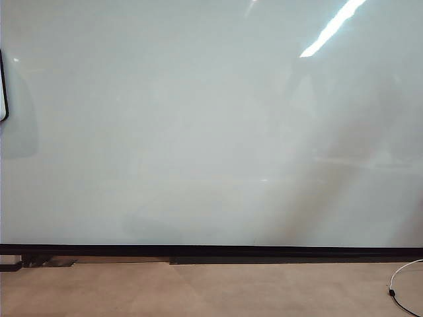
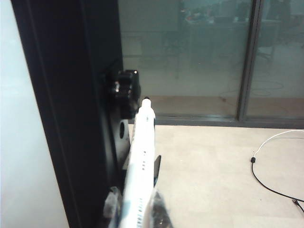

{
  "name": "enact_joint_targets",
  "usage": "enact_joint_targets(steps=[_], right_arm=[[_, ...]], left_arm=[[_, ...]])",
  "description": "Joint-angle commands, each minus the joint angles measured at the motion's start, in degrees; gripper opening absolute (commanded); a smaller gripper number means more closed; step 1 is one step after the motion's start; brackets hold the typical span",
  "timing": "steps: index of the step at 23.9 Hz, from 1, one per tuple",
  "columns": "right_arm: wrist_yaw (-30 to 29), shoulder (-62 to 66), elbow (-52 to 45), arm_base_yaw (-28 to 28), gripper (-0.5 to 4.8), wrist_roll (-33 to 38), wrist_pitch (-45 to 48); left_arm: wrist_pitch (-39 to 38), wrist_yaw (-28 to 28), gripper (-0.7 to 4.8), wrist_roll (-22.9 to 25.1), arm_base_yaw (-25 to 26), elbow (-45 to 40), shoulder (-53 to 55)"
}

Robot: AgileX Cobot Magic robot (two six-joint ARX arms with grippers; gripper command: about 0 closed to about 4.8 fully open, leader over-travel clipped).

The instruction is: Pick up the pen on the shelf to the right of the whiteboard and draw a straight line.

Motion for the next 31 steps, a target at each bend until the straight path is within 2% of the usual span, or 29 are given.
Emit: enact_joint_targets(steps=[1, 13, 17, 20, 23, 27, 31], right_arm=[[-1.1, -0.2, 0.0, 0.1, -0.01, 0.3, 0.7], [2.1, -0.9, 3.9, 0.0, -0.03, 6.3, 1.2], [10.6, -3.6, 4.4, -1.0, -0.03, 4.7, -5.0], [10.4, -6.4, 4.2, -3.6, -0.03, 3.5, -9.6], [6.8, -11.2, 3.9, -6.3, -0.05, 5.9, -13.6], [8.1, -18.1, 1.4, -6.7, -0.05, 4.9, -16.7], [14.0, -25.8, -2.7, -6.8, -0.05, 4.2, -21.1]], left_arm=[[-0.5, 0.3, -0.05, 0.2, 0.0, 0.2, 0.0], [-0.4, 1.4, -0.05, 0.2, 0.0, 0.2, 0.0], [-0.3, 1.4, -0.05, 0.2, 0.0, 0.2, 0.0], [-0.3, 1.6, -0.05, 0.1, 0.0, 0.2, 0.0], [-0.3, 2.9, -0.05, -0.1, 0.0, 0.2, 0.0], [-0.3, 2.8, -0.05, -0.1, 0.0, 0.2, 0.0], [-0.3, 2.8, -0.05, -0.1, 0.0, 0.2, 0.0]])
